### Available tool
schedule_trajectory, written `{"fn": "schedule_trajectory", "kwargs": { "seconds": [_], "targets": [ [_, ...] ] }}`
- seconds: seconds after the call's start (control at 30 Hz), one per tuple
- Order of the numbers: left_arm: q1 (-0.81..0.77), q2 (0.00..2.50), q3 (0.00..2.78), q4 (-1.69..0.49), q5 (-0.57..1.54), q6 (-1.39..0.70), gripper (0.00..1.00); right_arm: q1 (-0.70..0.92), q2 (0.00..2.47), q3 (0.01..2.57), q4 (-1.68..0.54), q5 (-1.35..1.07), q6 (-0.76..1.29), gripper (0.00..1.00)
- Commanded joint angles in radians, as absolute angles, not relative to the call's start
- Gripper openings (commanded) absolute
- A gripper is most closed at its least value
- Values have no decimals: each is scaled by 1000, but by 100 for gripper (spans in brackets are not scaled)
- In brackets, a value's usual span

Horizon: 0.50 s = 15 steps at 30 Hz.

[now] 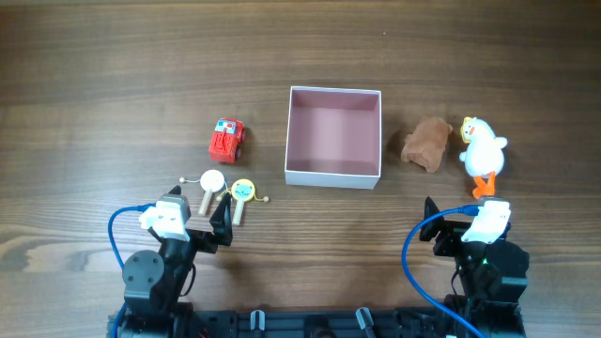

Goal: Pack container
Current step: 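Move the right gripper toward the brown plush beside the box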

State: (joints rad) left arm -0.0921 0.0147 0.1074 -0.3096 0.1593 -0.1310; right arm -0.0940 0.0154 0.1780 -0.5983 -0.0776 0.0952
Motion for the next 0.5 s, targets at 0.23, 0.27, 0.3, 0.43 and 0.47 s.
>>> {"fn": "schedule_trajectory", "kwargs": {
  "seconds": [0.23,0.27,0.3,0.43,0.47],
  "targets": [
    [-88,10,96,-306,179,-112,100,-89,9,171,-586,-90,82,100],
    [-88,11,96,-306,180,-112,100,-89,9,171,-585,-125,83,100],
    [-88,12,96,-306,179,-112,100,-89,9,171,-584,-167,86,100],
    [-88,12,96,-306,179,-112,100,-89,9,171,-585,-246,215,100],
    [-88,12,96,-306,184,-112,100,-89,9,171,-585,-246,316,100]
  ]
}}
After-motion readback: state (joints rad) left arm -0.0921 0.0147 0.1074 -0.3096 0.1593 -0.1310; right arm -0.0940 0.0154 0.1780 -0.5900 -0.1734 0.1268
